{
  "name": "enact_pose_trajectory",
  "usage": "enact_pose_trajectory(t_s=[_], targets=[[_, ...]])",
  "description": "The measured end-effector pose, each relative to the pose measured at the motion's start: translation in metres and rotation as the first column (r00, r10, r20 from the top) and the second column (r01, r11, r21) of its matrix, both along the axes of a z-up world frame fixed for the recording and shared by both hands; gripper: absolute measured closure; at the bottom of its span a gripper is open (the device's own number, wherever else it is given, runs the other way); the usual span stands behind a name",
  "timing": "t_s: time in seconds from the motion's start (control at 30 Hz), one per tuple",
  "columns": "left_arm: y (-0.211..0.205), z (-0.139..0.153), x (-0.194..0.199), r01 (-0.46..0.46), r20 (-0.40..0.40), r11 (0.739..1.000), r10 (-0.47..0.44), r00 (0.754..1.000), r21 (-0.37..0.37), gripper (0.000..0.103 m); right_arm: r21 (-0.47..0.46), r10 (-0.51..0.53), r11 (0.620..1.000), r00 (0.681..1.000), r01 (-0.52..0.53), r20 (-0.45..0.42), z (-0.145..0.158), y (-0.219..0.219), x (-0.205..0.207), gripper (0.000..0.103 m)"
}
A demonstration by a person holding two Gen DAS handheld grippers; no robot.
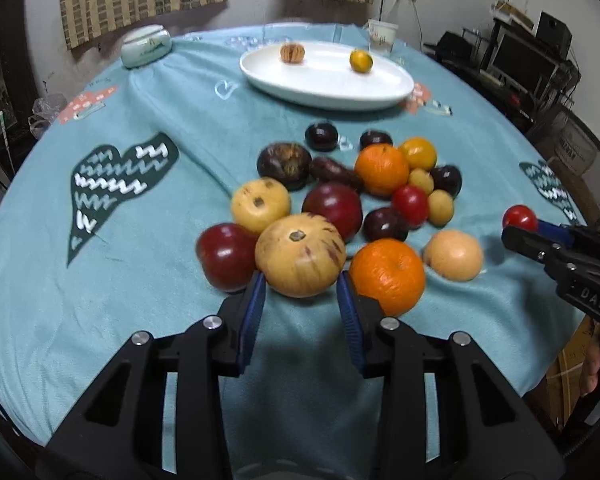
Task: Organize fruits
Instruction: 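Grasp the yellow pear with the left tool while the right tool holds the red plum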
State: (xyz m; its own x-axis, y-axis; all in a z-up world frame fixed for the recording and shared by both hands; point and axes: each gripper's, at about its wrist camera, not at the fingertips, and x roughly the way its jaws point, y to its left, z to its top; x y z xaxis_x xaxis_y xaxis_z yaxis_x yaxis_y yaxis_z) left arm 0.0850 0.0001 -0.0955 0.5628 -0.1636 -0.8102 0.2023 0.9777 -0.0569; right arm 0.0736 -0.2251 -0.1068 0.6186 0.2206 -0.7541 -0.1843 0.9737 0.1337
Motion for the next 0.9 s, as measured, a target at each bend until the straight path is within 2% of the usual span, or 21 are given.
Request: enact_pose_trajectory(t_s=[0.23,0.37,0.63,0.9], targets=[[-0.001,-0.001,0.016,-0.006,0.009,1.0,0.006,1.0,0.003,0.055,-0.014,0.01,1.0,1.0,-0.01,-0.002,0.0,0.004,0.001,0.07],[0.002,0.0,0.019,-0.004,0.008,1.0,0.004,1.0,-0.018,0.057,-0.013,0.006,1.0,1.0,-0.006,-0.009,-0.001,0.003,0.001,0.07],[0.0,-0.003,0.007,0.008,0.028,1.0,-0.009,1.0,0.015,0.056,-0.004,0.014,1.0,0.999,-0.014,-0.03,-0.004,0.006,0.004,0.07],[0.006,-0.003,0.002,-0.002,0.023,1.0,0.003,1.0,-0.029,0.058,0.017,0.023,1.0,0.997,-0.022,-0.074,-0.021,0.007,0.014,0.071]])
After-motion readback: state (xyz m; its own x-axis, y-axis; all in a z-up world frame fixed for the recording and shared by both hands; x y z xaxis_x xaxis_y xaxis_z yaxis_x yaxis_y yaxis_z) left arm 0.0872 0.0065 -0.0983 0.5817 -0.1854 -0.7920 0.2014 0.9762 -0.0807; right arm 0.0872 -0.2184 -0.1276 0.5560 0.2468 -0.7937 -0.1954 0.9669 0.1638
